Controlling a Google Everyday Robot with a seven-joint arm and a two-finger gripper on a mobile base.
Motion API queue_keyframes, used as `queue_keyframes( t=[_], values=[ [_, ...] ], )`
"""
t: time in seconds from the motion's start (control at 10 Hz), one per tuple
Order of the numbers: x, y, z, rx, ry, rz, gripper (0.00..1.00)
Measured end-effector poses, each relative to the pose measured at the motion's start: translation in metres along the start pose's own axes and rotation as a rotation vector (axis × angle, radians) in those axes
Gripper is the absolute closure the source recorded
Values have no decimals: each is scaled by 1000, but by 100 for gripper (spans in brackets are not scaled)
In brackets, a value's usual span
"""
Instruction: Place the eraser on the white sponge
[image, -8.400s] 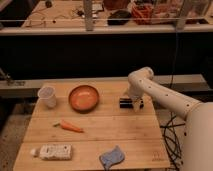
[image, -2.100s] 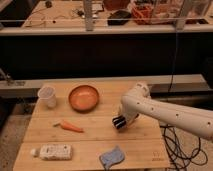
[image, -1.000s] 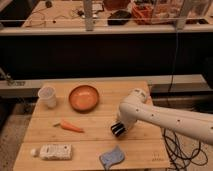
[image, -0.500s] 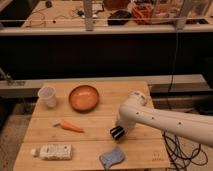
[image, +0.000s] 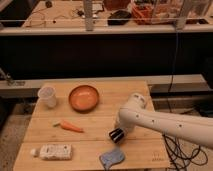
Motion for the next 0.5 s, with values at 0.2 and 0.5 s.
queue_keyframes(
  t=[0.2,0.5],
  values=[
    [-5,0,1,-2,-6,-15,97],
    [-13,1,2,-2,-16,-37,97]
  ],
)
